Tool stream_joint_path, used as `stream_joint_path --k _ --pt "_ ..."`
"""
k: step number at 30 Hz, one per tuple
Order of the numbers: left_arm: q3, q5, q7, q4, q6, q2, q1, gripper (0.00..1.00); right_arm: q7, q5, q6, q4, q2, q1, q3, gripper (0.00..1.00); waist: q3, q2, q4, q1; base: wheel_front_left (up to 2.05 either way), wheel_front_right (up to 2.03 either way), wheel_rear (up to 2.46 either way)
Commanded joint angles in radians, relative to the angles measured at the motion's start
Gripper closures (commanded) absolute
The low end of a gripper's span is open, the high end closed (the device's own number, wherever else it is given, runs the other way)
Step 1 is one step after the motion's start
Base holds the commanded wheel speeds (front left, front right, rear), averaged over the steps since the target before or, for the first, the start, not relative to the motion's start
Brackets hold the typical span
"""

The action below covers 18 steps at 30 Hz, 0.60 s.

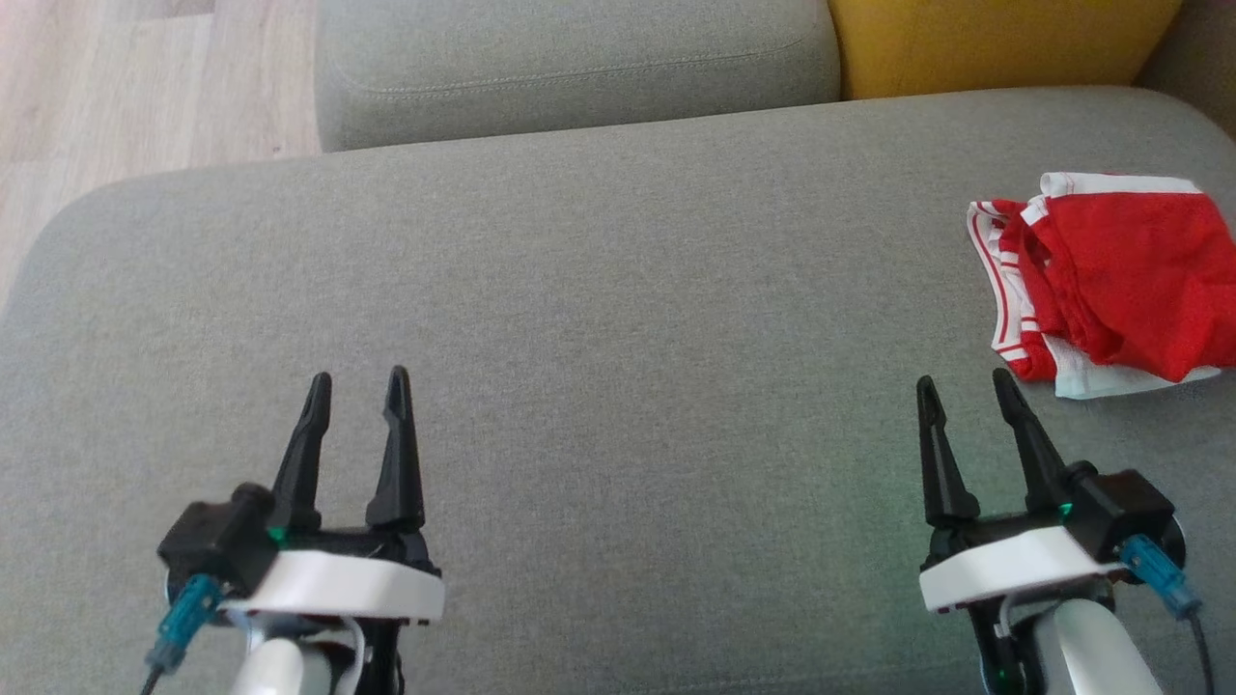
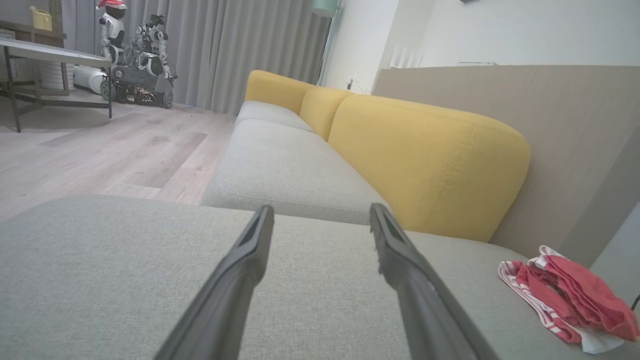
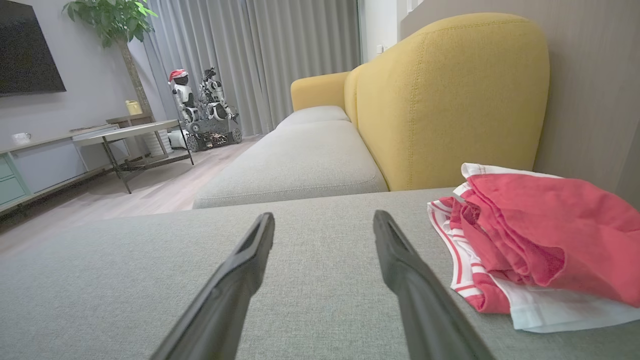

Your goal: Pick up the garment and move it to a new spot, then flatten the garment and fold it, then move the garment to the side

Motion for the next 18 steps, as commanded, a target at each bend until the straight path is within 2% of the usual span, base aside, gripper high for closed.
stream_joint_path --k 1,3,4,8,18 --pt "0.040 -0.010 -0.005 -0.040 -0.006 0.004 -0.021 0.00 -0.012 0.004 -0.001 -0.029 -0.002 -0.035 0.029 0.00 0.000 0.0000 0.000 0.0000 0.00 0.00 0.00" --pt "0.043 -0.014 -0.005 -0.043 -0.010 0.004 -0.020 0.00 -0.012 0.005 -0.001 -0.028 -0.002 -0.035 0.031 0.00 0.001 0.0000 0.000 0.0000 0.00 0.00 0.00" --pt "0.011 -0.011 0.000 -0.004 -0.010 0.000 0.012 1.00 -0.001 0.000 0.000 0.000 0.000 0.000 0.004 1.00 0.001 0.0000 0.000 0.0000 0.00 0.00 0.00" --pt "0.009 -0.016 0.001 0.057 -0.009 -0.002 0.028 1.00 0.001 0.002 0.000 0.055 0.001 0.020 0.005 1.00 0.001 0.0000 0.000 0.0000 0.00 0.00 0.00" --pt "0.022 -0.116 0.020 0.066 -0.019 0.005 0.020 1.00 0.021 0.115 0.000 0.049 -0.005 0.016 0.000 1.00 0.000 0.0000 0.004 0.0000 0.00 0.00 0.00"
